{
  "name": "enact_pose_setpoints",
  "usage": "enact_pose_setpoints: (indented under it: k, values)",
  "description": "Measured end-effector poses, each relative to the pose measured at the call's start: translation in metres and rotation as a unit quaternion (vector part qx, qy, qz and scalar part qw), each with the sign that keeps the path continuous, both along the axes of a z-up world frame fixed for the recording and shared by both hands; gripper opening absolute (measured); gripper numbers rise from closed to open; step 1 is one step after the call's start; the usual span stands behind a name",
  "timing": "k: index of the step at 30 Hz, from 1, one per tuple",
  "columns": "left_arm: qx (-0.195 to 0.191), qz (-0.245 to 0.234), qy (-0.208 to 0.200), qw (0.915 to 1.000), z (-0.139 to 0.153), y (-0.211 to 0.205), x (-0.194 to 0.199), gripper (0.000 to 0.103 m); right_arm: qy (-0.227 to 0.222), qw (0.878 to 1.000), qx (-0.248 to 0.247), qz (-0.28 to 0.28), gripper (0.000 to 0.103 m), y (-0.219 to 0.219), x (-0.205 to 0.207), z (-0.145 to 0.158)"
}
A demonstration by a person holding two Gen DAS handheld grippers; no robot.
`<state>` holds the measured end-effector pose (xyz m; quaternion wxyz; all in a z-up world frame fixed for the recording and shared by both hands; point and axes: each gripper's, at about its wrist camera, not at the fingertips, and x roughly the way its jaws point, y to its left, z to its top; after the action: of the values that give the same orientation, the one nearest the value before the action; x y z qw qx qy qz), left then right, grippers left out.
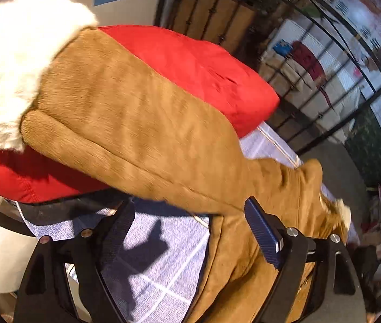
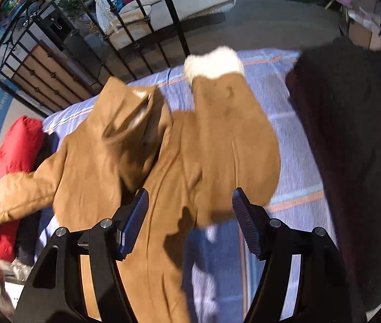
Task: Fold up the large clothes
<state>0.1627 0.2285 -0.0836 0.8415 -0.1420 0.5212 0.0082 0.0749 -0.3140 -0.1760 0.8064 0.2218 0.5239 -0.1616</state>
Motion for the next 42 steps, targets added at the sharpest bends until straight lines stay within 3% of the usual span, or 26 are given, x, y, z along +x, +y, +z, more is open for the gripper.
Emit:
enact_pose_setpoints:
  k: [2, 7, 8, 9, 10, 12, 14, 16, 18, 21, 23, 24, 26, 28, 29, 31, 32, 34, 36, 39, 42]
  values:
    - [0.016, -0.037, 0.008, 0.9992, -0.004, -0.023, -0.018, 0.082, 0.012, 1.0, -0.008, -0.003, 0.065, -0.012, 0.03, -0.017]
    - [0.011, -0.119, 0.02, 0.9926, -0.005, -0.069, -0.04, 0.082, 0.076, 0.996, -0.041, 0.001, 0.061, -0.028, 0.083, -0.066]
    - [0.016, -0.129, 0.019, 0.9914, -0.005, -0.075, -0.041, 0.082, 0.09, 0.995, -0.041, 0.008, 0.055, -0.029, 0.086, -0.075]
    - [0.021, -0.137, 0.017, 0.9902, -0.006, -0.08, -0.047, 0.082, 0.107, 0.993, -0.047, 0.014, 0.038, -0.03, 0.087, -0.083]
    - [0.024, -0.148, 0.019, 0.9885, -0.007, -0.084, -0.051, 0.082, 0.106, 0.993, -0.052, 0.018, 0.025, -0.032, 0.084, -0.084]
    - [0.026, -0.163, 0.027, 0.9859, -0.013, -0.089, -0.058, 0.082, 0.075, 0.995, -0.066, 0.019, 0.011, -0.037, 0.071, -0.066]
    - [0.019, -0.168, 0.035, 0.9849, -0.02, -0.095, -0.057, 0.082, 0.025, 0.997, -0.079, 0.01, 0.011, -0.04, 0.046, -0.034]
    - [0.014, -0.175, 0.041, 0.9837, -0.023, -0.097, -0.058, 0.082, -0.052, 0.996, -0.067, -0.013, 0.01, -0.045, 0.0, 0.009]
    - [0.015, -0.187, 0.04, 0.9815, -0.026, -0.107, -0.058, 0.082, -0.138, 0.988, -0.049, -0.053, 0.01, -0.045, -0.066, 0.053]
    - [0.009, -0.204, 0.04, 0.9781, -0.026, -0.122, -0.058, 0.082, -0.176, 0.977, -0.054, -0.105, 0.009, -0.034, -0.16, 0.074]
    - [0.003, -0.221, 0.049, 0.974, -0.033, -0.136, -0.057, 0.082, -0.174, 0.971, 0.005, -0.164, 0.009, -0.039, -0.215, 0.045]
    - [0.003, -0.232, 0.056, 0.971, -0.037, -0.145, -0.056, 0.082, -0.149, 0.962, 0.067, -0.218, 0.01, -0.045, -0.244, 0.011]
    - [0.005, -0.25, 0.064, 0.966, -0.044, -0.16, -0.057, 0.082, -0.096, 0.931, 0.172, -0.308, 0.01, -0.048, -0.286, -0.054]
    - [0.009, -0.269, 0.069, 0.9606, -0.048, -0.175, -0.058, 0.082, -0.043, 0.926, 0.185, -0.326, 0.011, -0.039, -0.297, -0.083]
    - [0.011, -0.279, 0.071, 0.9575, -0.05, -0.183, -0.059, 0.082, -0.045, 0.922, 0.199, -0.33, 0.011, -0.038, -0.3, -0.089]
    - [0.015, -0.296, 0.073, 0.9523, -0.052, -0.195, -0.059, 0.082, -0.068, 0.9, 0.239, -0.359, 0.014, -0.038, -0.308, -0.093]
    - [0.02, -0.305, 0.072, 0.9493, -0.054, -0.202, -0.059, 0.082, -0.07, 0.896, 0.245, -0.363, 0.018, -0.04, -0.31, -0.092]
    - [0.032, -0.32, 0.069, 0.9443, -0.058, -0.215, -0.054, 0.082, -0.065, 0.903, 0.233, -0.355, 0.036, -0.036, -0.308, -0.077]
    - [0.035, -0.332, 0.066, 0.9404, -0.06, -0.232, -0.044, 0.082, -0.065, 0.914, 0.228, -0.33, 0.044, -0.028, -0.301, -0.059]
    - [0.039, -0.346, 0.063, 0.9352, -0.065, -0.269, -0.025, 0.082, -0.07, 0.934, 0.223, -0.27, 0.044, -0.008, -0.288, -0.035]
    - [0.053, -0.376, 0.063, 0.9229, -0.08, -0.317, -0.011, 0.082, -0.079, 0.954, 0.19, -0.22, 0.045, 0.008, -0.269, -0.009]
